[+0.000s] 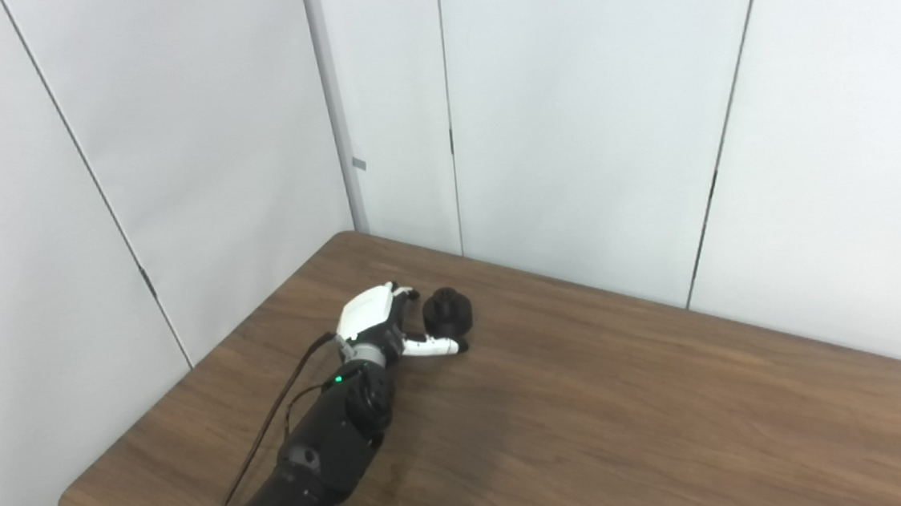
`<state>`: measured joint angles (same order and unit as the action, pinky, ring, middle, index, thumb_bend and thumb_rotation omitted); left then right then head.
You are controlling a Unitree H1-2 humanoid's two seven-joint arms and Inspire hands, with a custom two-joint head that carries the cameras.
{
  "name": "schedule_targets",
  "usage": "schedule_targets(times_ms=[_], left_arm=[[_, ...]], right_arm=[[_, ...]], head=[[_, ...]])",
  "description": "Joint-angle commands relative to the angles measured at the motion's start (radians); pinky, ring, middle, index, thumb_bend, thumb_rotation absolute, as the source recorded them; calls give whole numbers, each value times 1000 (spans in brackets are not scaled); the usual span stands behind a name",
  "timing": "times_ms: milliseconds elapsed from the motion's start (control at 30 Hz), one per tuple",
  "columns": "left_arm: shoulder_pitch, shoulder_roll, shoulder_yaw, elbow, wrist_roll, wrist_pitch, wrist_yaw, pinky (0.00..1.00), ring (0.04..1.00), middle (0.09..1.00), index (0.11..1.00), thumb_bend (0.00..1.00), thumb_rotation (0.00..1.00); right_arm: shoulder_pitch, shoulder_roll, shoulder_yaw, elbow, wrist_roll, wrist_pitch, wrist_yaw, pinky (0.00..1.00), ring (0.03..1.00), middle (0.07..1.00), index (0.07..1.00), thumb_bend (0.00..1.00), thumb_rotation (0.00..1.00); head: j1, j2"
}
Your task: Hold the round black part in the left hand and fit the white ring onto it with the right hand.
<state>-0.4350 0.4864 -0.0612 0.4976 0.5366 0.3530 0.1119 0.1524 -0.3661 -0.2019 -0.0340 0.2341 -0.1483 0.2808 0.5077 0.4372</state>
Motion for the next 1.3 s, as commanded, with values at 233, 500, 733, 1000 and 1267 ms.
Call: schedule_targets(times_ms=[233, 500, 733, 1000, 1267], left_arm=[[-25, 2, -27, 5, -10, -37, -2, 1000, 1000, 1000, 792, 1000, 373], [-15, 6, -33, 2, -11, -33, -7, 1000, 1000, 1000, 793, 1000, 361], [-8, 18, -45, 9, -2, -36, 1, 1000, 1000, 1000, 733, 1000, 230], [11, 11, -33, 16, -9, -78, 57, 1000, 1000, 1000, 635, 923, 164], [2, -13, -32, 71, -16, -141, 151, 1000, 1000, 1000, 508, 597, 69]], right_arm=[[20, -9, -7, -2, -7, -8, -10, 955, 991, 1000, 968, 522, 717], [23, -11, -5, -12, -5, -4, -8, 967, 998, 1000, 961, 551, 736], [24, -9, -5, -18, -9, -2, -13, 963, 996, 1000, 958, 525, 722], [27, -14, -5, -15, -8, -10, -7, 967, 998, 1000, 960, 544, 726], [28, -13, -6, -13, -8, -11, -8, 968, 995, 1000, 954, 534, 724]], head=[[3, 6], [-1, 9], [1, 10], [-1, 11], [-3, 13]])
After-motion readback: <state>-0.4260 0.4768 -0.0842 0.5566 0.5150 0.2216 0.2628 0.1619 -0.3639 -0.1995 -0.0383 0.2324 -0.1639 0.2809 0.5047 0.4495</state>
